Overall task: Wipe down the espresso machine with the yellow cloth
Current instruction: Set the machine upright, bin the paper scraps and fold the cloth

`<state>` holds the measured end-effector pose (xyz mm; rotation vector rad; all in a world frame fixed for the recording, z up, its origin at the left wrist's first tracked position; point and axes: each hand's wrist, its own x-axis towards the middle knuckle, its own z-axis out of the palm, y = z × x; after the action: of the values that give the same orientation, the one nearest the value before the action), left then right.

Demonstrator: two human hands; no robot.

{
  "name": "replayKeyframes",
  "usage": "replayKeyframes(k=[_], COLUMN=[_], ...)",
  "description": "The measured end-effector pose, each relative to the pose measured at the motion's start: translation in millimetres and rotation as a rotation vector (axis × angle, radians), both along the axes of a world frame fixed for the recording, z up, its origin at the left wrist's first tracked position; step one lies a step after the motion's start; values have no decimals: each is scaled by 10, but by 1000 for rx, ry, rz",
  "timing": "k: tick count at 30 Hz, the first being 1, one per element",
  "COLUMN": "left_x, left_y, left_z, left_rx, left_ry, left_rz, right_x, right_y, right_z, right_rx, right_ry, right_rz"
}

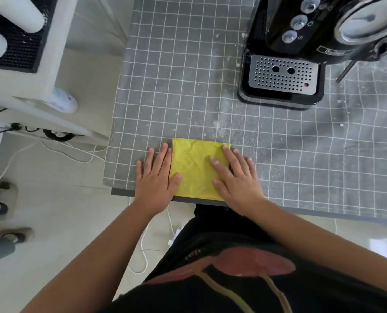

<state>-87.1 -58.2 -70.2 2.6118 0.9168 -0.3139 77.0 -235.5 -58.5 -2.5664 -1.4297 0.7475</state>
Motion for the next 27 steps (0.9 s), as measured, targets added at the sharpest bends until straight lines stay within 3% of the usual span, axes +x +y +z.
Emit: replayKeyframes(k=[4,7,9,12,15,17,19,23,25,27], left_x=[370,652,711,632,469,429,452,478,438,390], left_y=[-36,-35,-76,-158,-164,-81,17,51,-36,-67], left_z=[153,160,141,214,319,358,332,171,73,-35], left_rx=[-10,17,10,-127,-150,-135,-114,190,183,109], left_ry=[-93,-144,-259,-402,-473,-493,-438,-241,-176,-116], left_rz=[253,350,313,281,319,367,408,167,-31,-93], right_x=[245,413,438,392,347,328,314,187,52,-26], right_y=[125,258,306,313,347,424,510,571,555,526], right_z=[58,98,135,199,331,354,330,59,-38,-124], right_rx=[77,26,90,249,375,404,413,289,183,85], right_ry=[-38,-163,-149,121,514,580,470,-132,-184,-150], right_rz=[-251,-248,-216,-236,-475,-530,-489,-59,84,112])
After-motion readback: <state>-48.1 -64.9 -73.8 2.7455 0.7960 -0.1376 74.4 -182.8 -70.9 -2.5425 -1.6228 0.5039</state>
